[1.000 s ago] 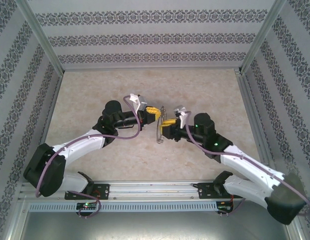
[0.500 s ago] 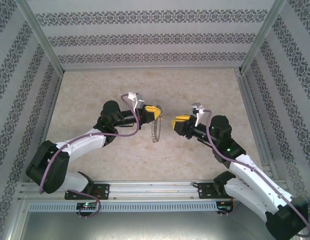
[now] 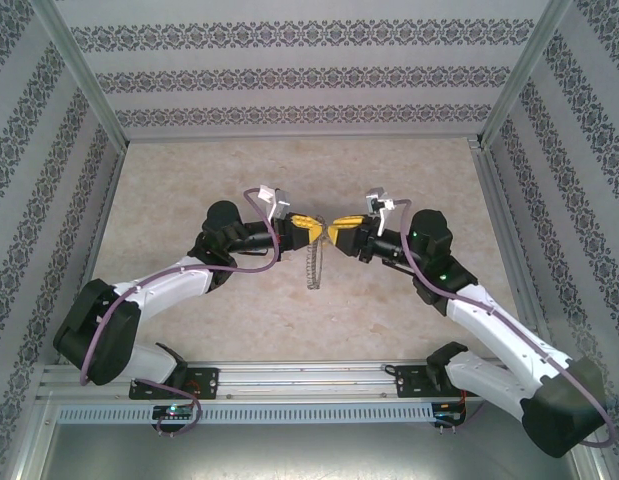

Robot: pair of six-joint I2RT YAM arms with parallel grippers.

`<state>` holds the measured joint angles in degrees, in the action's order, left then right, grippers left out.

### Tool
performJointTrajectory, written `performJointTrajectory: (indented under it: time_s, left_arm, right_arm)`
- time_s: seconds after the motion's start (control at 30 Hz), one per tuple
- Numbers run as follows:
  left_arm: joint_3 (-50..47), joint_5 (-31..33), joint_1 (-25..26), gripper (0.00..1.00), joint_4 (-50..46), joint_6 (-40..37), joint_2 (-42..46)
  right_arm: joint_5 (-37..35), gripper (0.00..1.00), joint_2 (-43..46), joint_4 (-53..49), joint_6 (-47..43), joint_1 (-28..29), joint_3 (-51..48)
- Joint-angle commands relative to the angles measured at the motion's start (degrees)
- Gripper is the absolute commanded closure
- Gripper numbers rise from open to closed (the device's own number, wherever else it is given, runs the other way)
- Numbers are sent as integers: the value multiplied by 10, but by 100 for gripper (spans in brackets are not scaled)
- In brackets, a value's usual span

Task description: Put the keys on the keyring

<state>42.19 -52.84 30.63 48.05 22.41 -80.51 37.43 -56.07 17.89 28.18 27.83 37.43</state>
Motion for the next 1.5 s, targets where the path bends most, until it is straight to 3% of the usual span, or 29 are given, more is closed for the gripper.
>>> performJointTrajectory:
  time_s: [0.0, 0.3, 0.83, 1.23, 1.47]
  left_arm:
    - [25, -22, -6, 100, 32, 13, -1]
    - [34, -35, -6, 100, 25, 23, -5]
    - [49, -64, -5, 100, -11, 27, -15]
    - [55, -71, -5, 100, -31, 27, -18]
    - [70, -35, -7, 72, -138, -51, 12]
  right_arm:
    - [38, 68, -13, 45, 7, -4, 19]
    - [64, 72, -36, 68, 15, -4, 21]
    - [65, 100, -42, 89, 20, -5, 26]
    - [72, 100, -41, 112, 23, -5, 26]
    - [55, 100, -34, 49, -7, -13, 31]
